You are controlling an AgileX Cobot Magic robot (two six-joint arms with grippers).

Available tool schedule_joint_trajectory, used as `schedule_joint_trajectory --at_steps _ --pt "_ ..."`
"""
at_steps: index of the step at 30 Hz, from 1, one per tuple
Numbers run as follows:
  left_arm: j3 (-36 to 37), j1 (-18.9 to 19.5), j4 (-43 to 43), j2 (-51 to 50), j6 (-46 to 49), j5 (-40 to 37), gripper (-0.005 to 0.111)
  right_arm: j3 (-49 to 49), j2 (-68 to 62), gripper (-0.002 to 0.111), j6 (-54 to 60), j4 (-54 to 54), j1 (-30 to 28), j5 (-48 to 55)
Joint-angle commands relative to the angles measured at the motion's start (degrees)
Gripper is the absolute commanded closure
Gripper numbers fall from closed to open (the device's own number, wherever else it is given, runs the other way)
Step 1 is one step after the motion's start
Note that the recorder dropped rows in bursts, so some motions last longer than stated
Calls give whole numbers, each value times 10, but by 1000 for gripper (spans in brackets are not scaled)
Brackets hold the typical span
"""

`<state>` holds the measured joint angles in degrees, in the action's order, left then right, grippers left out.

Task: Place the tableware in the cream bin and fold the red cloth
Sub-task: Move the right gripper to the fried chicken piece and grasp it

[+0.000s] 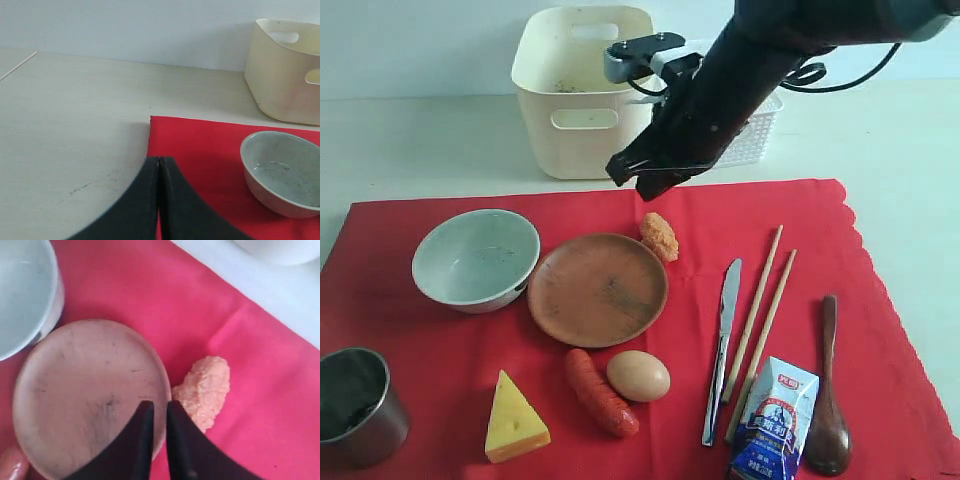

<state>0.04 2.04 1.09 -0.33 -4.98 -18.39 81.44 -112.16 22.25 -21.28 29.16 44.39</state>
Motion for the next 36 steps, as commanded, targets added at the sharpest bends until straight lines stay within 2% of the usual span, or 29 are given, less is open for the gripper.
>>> schedule_joint_trajectory --at_steps 1,2,5,21,24,30,36 --pt "0 1 -3 3 2 3 106 -1 -8 72 -102 72 9 -7" --pt "0 1 -3 3 2 3 106 -1 -19 65 -99 63 9 -3" --pt "0 1 -3 3 2 3 106 -1 -43 59 -99 59 9 -8" --pt "0 1 -3 3 2 3 106 -1 -116 60 -99 69 9 -77" --pt "0 1 -3 3 2 3 106 -1 -118 65 -99 69 9 -77" --pt "0 1 -3 3 2 3 106 -1 -118 86 -99 69 9 -77" --pt "0 1 -3 3 2 3 106 -1 -113 102 -99 69 9 -71"
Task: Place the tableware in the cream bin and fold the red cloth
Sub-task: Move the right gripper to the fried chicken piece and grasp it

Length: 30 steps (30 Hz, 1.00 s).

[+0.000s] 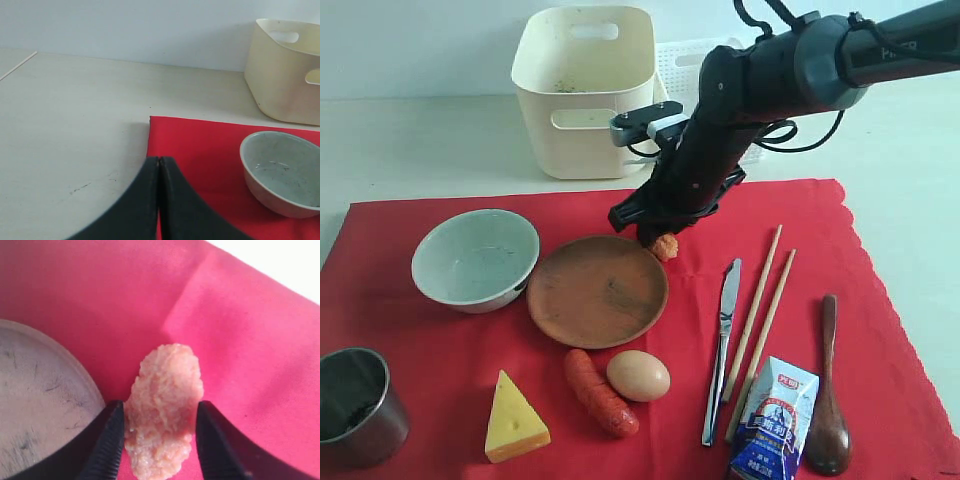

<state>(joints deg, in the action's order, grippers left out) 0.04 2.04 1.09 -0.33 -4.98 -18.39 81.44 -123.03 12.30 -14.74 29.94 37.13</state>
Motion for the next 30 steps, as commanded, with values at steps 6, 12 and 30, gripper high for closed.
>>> schedule_joint_trajectory --at_steps 6,12,30 --pt "0 1 -3 3 2 3 106 3 32 108 1 5 1 0" --pt "0 1 -3 3 2 3 106 3 81 108 1 36 1 -7" --pt "0 1 -3 3 2 3 106 1 28 55 26 13 1 -4"
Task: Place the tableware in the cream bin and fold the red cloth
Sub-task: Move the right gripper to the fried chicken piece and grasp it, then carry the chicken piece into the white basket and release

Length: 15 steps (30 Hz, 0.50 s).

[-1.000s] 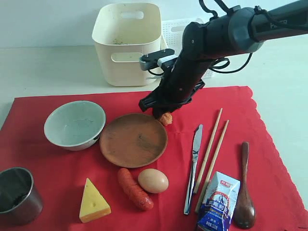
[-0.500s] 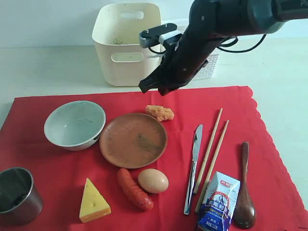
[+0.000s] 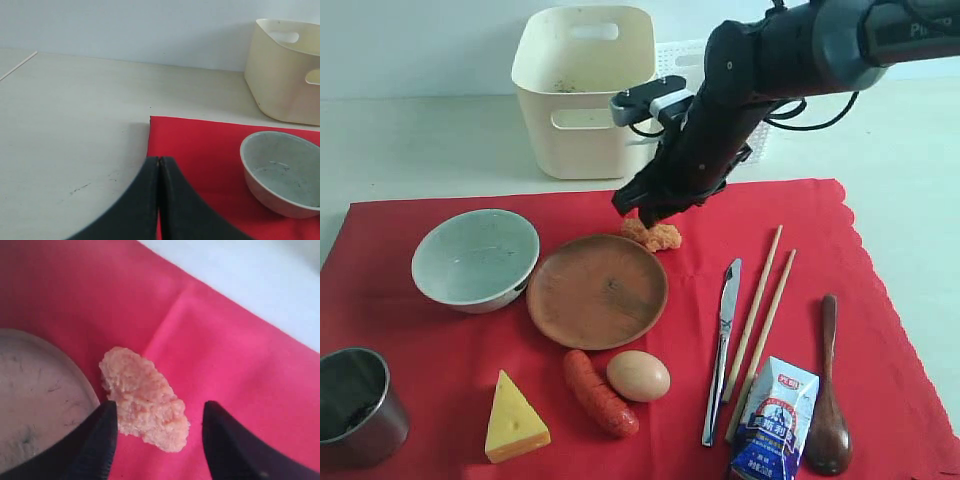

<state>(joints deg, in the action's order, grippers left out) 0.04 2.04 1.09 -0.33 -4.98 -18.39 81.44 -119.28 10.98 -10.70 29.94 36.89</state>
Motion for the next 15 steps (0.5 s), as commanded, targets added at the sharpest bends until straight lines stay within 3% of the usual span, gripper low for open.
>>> schedule_joint_trajectory --at_steps 1,7,11,15 --pt "0 1 -3 3 2 3 106 1 -15 55 71 -50 1 -6" --pt "0 1 -3 3 2 3 106 1 -55 57 80 -38 1 -14" --pt "0 1 -3 3 2 3 106 1 -49 84 81 -30 1 -10" --pt "0 1 -3 3 2 3 106 1 -25 102 81 -23 1 -10"
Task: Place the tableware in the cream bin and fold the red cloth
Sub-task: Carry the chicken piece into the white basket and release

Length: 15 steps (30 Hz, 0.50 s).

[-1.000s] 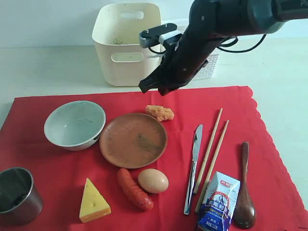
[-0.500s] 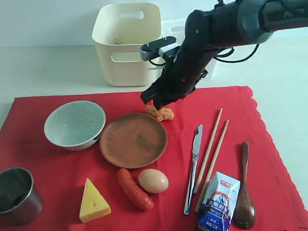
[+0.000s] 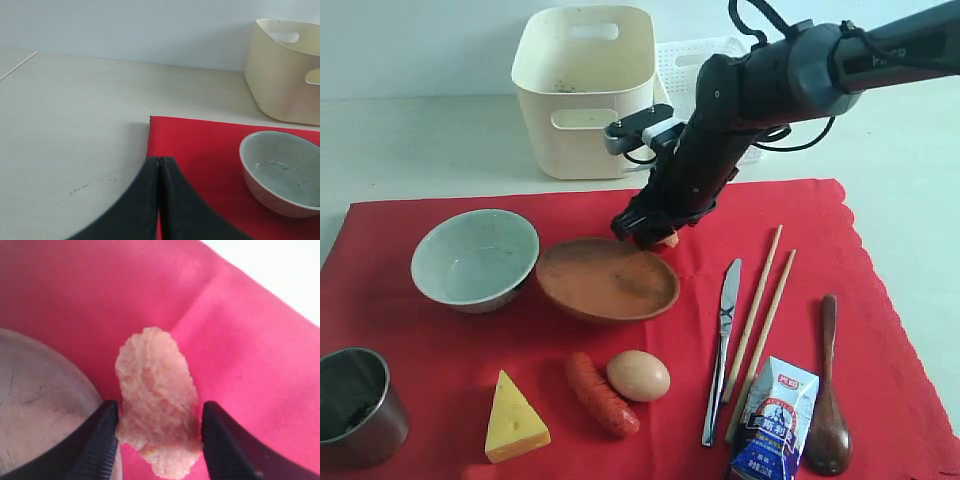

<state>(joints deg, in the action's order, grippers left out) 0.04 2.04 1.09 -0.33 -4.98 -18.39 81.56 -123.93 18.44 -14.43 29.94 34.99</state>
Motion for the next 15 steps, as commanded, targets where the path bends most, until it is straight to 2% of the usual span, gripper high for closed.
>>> schedule_joint_trajectory --at_steps 1,2,9,15 --pt "0 1 -3 3 2 3 106 0 28 105 6 15 1 9" --pt "0 1 -3 3 2 3 106 0 37 108 6 15 1 9" --pt "0 1 -3 3 2 3 106 0 101 108 5 22 1 -5" --pt "0 1 -3 3 2 3 106 7 139 108 -54 103 -7 -63"
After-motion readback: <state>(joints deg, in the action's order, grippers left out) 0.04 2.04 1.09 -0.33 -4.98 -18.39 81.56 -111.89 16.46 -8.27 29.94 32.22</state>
